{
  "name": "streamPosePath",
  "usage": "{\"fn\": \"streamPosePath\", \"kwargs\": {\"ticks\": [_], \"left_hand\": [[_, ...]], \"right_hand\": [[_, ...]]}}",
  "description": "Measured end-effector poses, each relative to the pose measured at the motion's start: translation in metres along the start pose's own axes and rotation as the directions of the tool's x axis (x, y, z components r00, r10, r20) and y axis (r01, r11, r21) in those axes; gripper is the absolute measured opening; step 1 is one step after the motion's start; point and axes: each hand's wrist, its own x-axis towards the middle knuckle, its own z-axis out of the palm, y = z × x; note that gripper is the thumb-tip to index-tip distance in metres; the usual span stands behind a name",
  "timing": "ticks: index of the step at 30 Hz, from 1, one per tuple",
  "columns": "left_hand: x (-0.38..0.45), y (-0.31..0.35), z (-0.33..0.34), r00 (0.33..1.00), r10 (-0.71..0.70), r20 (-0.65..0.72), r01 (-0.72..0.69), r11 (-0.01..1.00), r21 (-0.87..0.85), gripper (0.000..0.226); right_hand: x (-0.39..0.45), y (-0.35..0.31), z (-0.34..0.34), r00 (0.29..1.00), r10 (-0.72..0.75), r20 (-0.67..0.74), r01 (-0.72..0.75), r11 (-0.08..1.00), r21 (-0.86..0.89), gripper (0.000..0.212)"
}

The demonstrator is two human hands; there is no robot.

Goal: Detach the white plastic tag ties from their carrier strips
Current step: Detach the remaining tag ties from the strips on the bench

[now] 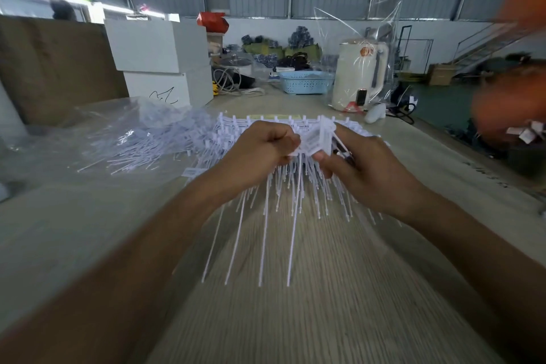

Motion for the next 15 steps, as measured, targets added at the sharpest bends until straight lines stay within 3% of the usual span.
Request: {"fn": "streamPosePath", "kwargs": {"ticks": [2, 5, 9, 13, 15], "left_hand": [[0.000, 0.002, 0.000, 1.000, 0.005, 0.013, -0.004, 0.997, -0.082, 0.034], [0.001, 0.002, 0.001, 1.000, 0.008, -0.007, -0.009, 0.994, -0.105, 0.035], [-0.001, 0.004, 0.001, 0.998, 0.065, 0.005, -0.064, 0.998, -0.003, 0.040], [-0.004, 0.005, 0.002, 0.987, 0.148, 0.057, -0.158, 0.959, 0.234, 0.038], [-0.007, 0.005, 0.006, 0.977, 0.195, 0.088, -0.213, 0.924, 0.318, 0.034]], "right_hand": [[0.000, 0.000, -0.007, 0.995, -0.104, 0.006, 0.104, 0.985, -0.139, 0.015], [-0.001, 0.000, -0.015, 0.986, -0.165, -0.026, 0.153, 0.954, -0.259, 0.021], [0.001, 0.001, -0.010, 0.994, 0.013, -0.113, -0.041, 0.968, -0.249, 0.037], [0.007, 0.012, -0.012, 0.956, 0.170, -0.240, -0.247, 0.909, -0.337, 0.023], [0.007, 0.027, -0.025, 0.853, 0.390, -0.347, -0.444, 0.892, -0.089, 0.024]]}}
